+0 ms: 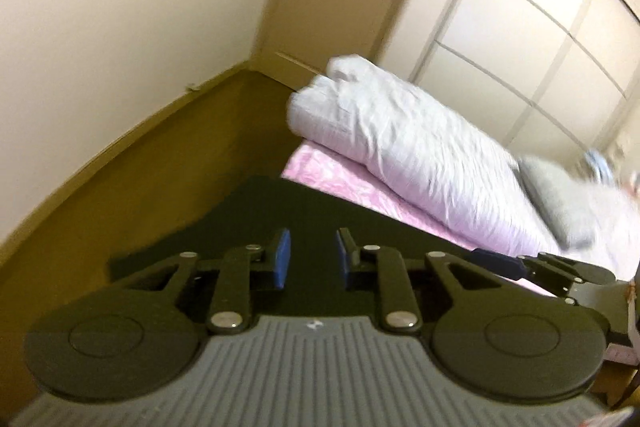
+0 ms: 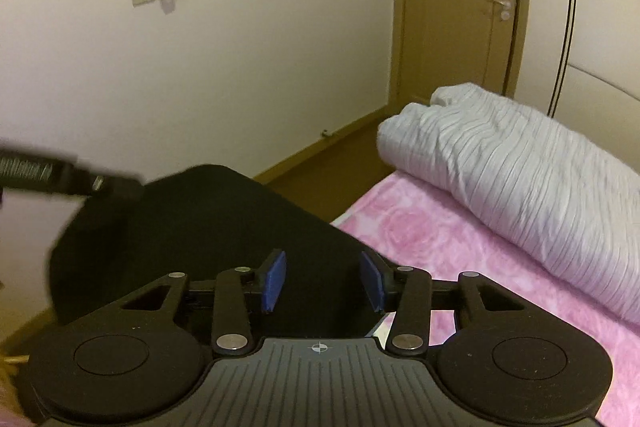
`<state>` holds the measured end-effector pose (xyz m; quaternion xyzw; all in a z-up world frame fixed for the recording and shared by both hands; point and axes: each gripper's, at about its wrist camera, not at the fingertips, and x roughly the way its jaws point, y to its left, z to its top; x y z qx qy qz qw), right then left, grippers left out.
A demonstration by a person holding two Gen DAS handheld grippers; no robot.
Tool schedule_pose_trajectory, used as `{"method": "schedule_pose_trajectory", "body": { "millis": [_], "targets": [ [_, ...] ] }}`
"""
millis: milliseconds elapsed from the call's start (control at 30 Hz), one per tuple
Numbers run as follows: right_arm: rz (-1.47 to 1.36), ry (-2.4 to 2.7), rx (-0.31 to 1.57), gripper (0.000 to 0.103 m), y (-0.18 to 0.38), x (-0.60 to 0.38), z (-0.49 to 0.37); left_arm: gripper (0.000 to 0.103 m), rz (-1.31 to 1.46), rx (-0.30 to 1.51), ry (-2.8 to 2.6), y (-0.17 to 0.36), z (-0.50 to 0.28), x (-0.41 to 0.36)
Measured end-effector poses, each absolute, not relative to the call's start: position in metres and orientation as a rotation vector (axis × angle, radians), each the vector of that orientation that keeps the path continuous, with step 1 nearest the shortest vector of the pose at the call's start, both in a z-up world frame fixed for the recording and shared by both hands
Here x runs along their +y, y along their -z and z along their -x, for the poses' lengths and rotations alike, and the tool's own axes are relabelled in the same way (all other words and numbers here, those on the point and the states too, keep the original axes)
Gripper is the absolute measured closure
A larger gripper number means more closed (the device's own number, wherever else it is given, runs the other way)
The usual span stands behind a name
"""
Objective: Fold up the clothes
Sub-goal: 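Lay the black sweatpants flat on top of the folded clothes stack with both grippers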
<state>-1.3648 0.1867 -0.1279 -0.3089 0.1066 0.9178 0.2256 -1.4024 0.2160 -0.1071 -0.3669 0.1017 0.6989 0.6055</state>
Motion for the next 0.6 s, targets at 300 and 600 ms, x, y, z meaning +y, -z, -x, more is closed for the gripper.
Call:
{"method": "schedule_pose_trajectory", "body": {
  "millis": [300,600],
  "targets": [
    [0.926,-2.421,0.876,0.057,0.191,0.257,1.358,0.083,0.930,0.275,-1.583,0.169,1.426,0.252],
    [0.797,-2.512,0.577,0.057,0.117,0.222,1.335,0.086,0.909,0.359,-1.658,0.128,1.417,0.190]
  ]
}}
